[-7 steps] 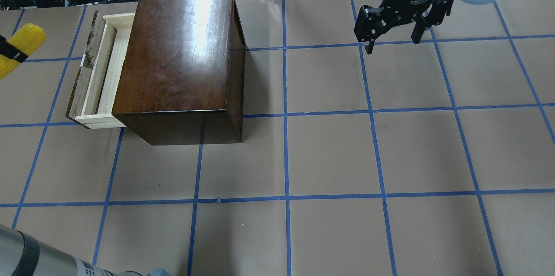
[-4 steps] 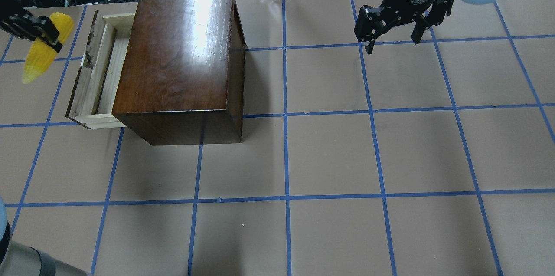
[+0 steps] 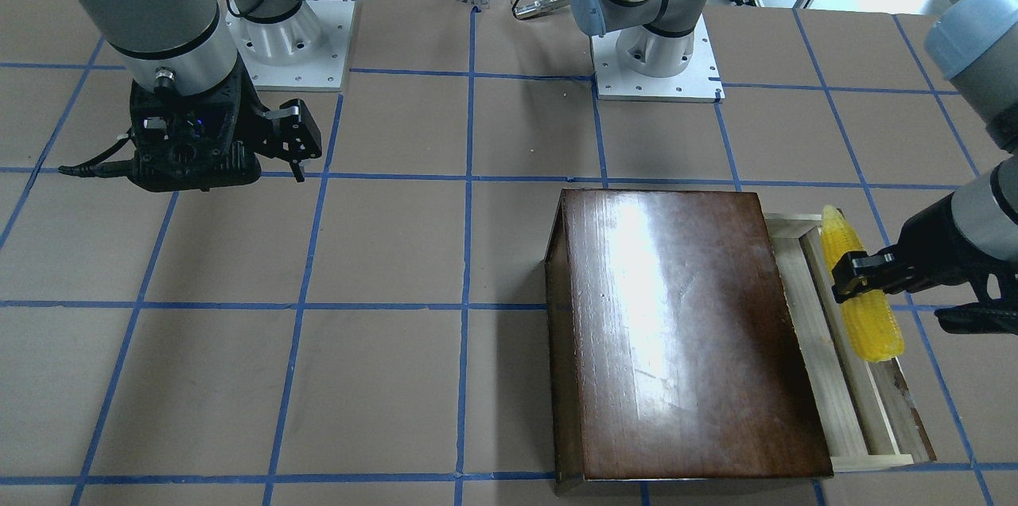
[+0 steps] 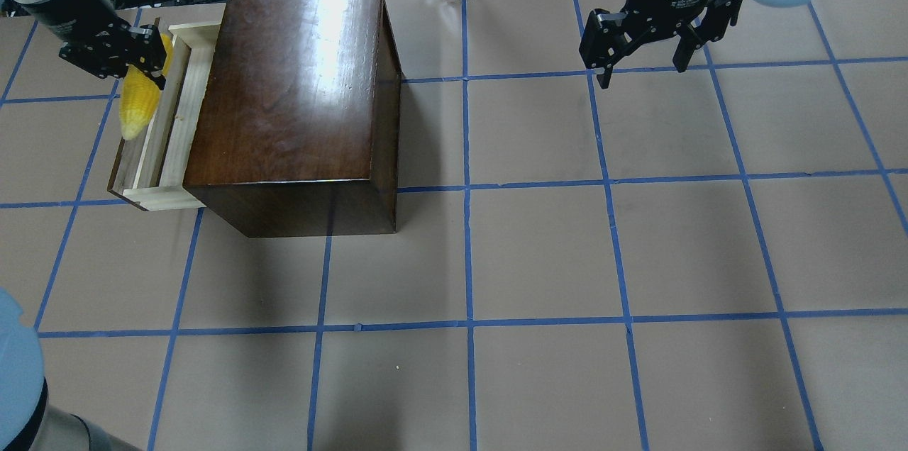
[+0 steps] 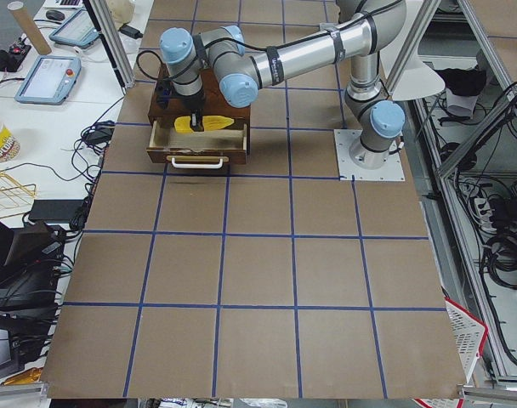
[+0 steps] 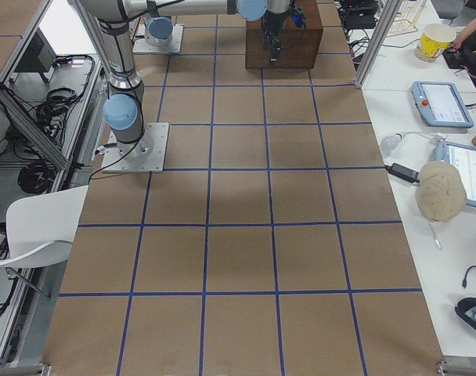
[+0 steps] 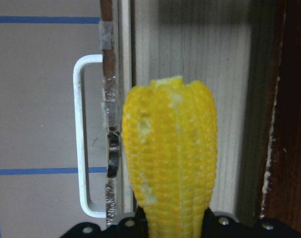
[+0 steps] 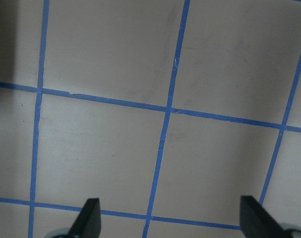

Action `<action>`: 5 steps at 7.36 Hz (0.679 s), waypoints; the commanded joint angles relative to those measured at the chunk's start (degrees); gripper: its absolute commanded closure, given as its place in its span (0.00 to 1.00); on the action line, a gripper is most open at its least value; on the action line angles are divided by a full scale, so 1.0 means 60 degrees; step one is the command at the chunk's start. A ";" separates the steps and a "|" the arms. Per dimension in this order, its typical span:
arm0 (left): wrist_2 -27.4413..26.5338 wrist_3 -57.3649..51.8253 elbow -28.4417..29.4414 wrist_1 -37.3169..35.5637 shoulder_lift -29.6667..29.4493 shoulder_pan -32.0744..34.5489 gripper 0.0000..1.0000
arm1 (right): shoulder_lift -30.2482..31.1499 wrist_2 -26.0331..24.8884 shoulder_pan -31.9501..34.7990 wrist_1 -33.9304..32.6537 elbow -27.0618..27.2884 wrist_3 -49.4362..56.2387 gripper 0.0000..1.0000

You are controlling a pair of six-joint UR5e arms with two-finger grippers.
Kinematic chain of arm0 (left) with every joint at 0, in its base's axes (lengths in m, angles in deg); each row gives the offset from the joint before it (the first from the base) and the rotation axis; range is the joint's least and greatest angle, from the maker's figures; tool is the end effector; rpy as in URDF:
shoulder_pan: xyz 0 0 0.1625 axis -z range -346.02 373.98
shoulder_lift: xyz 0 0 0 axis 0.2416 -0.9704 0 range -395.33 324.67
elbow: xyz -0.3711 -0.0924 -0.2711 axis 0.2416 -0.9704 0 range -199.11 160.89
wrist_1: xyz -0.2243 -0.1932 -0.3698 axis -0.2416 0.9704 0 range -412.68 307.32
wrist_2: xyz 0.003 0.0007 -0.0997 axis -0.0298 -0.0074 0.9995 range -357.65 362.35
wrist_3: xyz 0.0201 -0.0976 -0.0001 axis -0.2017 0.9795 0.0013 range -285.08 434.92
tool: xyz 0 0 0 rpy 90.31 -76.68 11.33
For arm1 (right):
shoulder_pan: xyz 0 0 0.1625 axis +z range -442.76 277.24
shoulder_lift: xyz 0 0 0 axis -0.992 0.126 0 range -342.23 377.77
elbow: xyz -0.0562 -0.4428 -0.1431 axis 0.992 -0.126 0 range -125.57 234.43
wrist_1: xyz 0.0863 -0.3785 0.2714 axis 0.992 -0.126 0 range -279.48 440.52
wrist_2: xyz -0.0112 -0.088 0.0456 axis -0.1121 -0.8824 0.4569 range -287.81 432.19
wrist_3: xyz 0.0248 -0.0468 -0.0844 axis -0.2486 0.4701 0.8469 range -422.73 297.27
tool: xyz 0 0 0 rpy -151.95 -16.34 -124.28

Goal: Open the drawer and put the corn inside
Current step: 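Carry the corn over the open drawer and lower it inside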

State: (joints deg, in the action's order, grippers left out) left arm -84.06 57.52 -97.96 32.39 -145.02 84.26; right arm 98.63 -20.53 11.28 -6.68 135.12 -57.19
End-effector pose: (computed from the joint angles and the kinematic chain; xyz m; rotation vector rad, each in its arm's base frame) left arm 0.1050 -0.7067 0.4309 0.0649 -3.0608 -0.0609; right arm 0.1723 -0.6135 0.5227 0.2599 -3.0831 -0.0717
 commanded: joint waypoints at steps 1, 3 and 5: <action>0.0001 0.0000 -0.0071 -0.0173 -0.0073 0.0065 1.00 | 0.0000 0.0000 0.0000 0.0003 0.0000 0.0000 0.00; -0.0521 -0.0890 -0.0276 -0.0449 -0.0132 0.0050 1.00 | 0.0000 0.0000 0.0000 0.0003 0.0000 0.0000 0.00; -0.0643 -0.0850 -0.0539 -0.0847 -0.0132 0.0050 1.00 | 0.0000 0.0000 0.0000 -0.0011 0.0000 0.0000 0.00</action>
State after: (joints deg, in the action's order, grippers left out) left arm -87.27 52.70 -100.31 28.49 -145.81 84.56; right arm 98.63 -20.54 11.28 -6.68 135.12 -57.19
